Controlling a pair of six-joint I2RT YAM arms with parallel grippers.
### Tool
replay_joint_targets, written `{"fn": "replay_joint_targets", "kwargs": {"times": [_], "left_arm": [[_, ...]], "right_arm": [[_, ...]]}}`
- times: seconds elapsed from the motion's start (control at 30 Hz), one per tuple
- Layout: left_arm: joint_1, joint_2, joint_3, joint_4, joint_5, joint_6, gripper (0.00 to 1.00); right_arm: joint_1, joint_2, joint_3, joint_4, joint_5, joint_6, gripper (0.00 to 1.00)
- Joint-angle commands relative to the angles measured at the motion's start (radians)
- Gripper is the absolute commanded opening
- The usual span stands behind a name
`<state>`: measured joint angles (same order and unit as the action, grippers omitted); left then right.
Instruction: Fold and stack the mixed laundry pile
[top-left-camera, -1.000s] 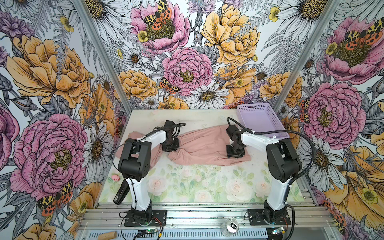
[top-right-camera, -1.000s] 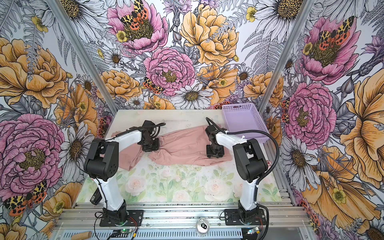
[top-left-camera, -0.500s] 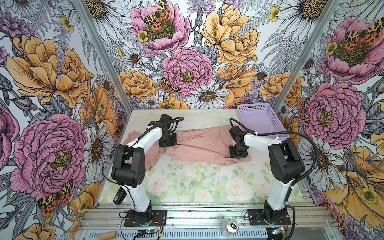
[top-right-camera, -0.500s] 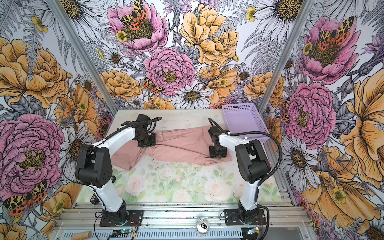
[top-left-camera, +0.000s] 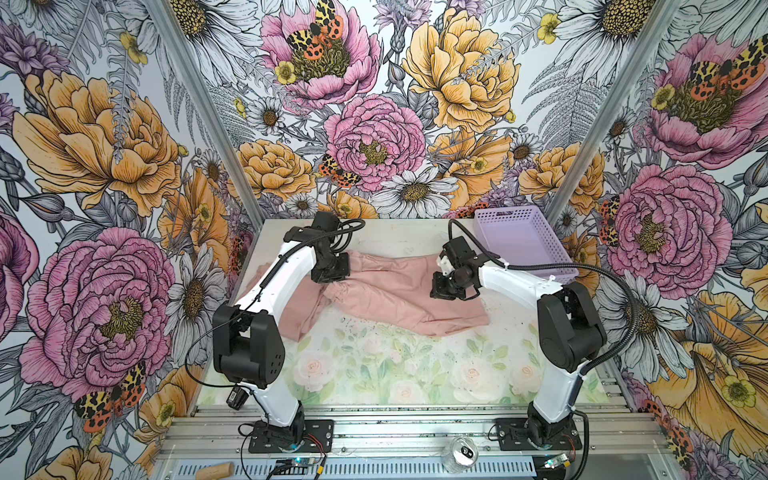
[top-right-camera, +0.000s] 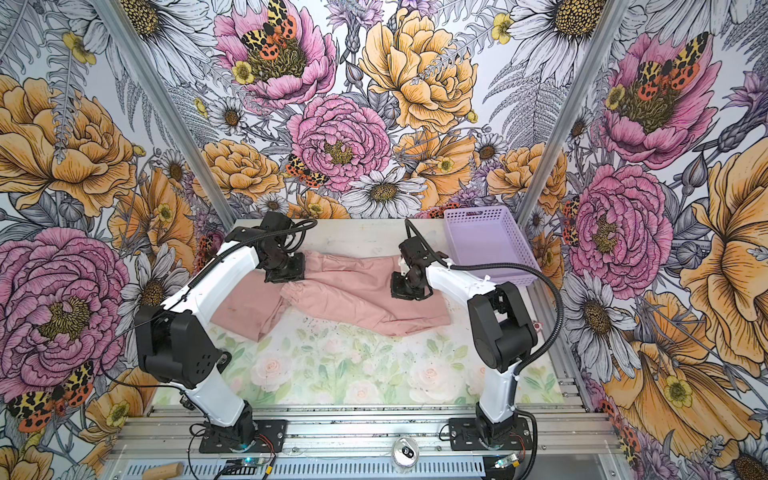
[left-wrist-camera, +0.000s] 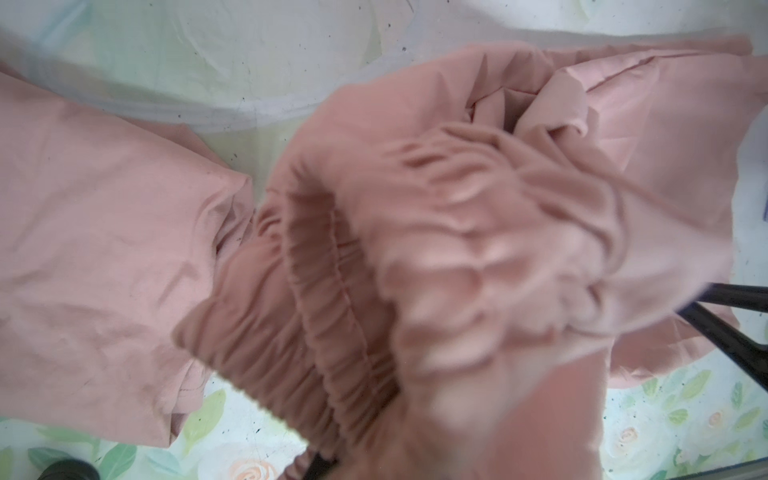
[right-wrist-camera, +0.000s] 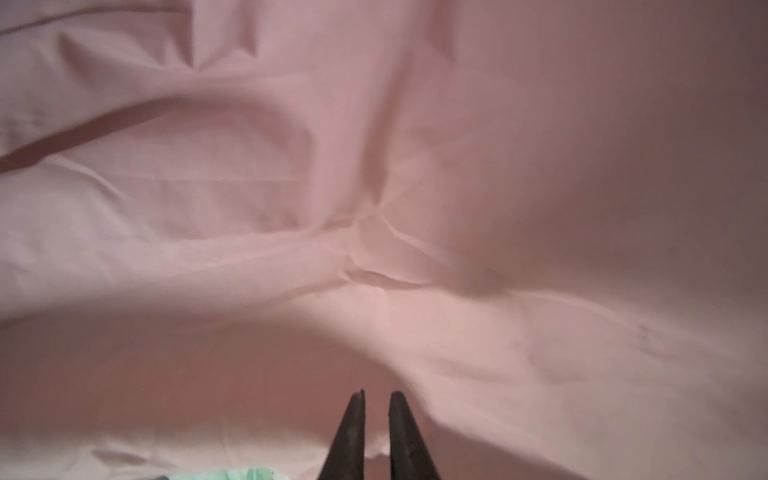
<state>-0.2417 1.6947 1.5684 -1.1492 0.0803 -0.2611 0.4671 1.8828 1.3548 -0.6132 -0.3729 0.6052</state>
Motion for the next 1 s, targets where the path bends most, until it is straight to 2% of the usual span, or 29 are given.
{"fn": "replay_joint_targets", "kwargs": {"times": [0.0, 0.2, 0.47, 0.6, 0.7, 0.8, 0.97], "left_arm": [[-0.015, -0.031, 0.048, -0.072, -0.044, -0.016, 0.00], [-0.040, -0.040, 0.124, -0.161, -0.074, -0.040, 0.00], [-0.084, -0.040, 0.171, -0.246, -0.091, -0.092, 0.00], [-0.099, -0.044, 0.165, -0.251, -0.082, -0.141, 0.00], [-0.116, -0.034, 0.179, -0.251, -0.069, -0.185, 0.00], [-0.137, -0.012, 0.210, -0.251, -0.056, -0.220, 0.00], [-0.159, 0.009, 0.245, -0.251, -0.048, -0.277, 0.00]], "right_arm": [[0.060, 0.081, 0.033, 0.208, -0.132, 0.132, 0.11], [0.177, 0.203, 0.114, 0.357, -0.152, 0.237, 0.09], [0.234, 0.328, 0.191, 0.464, -0.195, 0.319, 0.08], [0.188, 0.251, 0.108, 0.453, -0.201, 0.291, 0.09], [0.115, 0.165, 0.027, 0.385, -0.224, 0.223, 0.11], [0.052, 0.085, -0.038, 0.265, -0.228, 0.128, 0.13], [-0.054, -0.027, -0.149, 0.046, -0.152, -0.037, 0.14]]}}
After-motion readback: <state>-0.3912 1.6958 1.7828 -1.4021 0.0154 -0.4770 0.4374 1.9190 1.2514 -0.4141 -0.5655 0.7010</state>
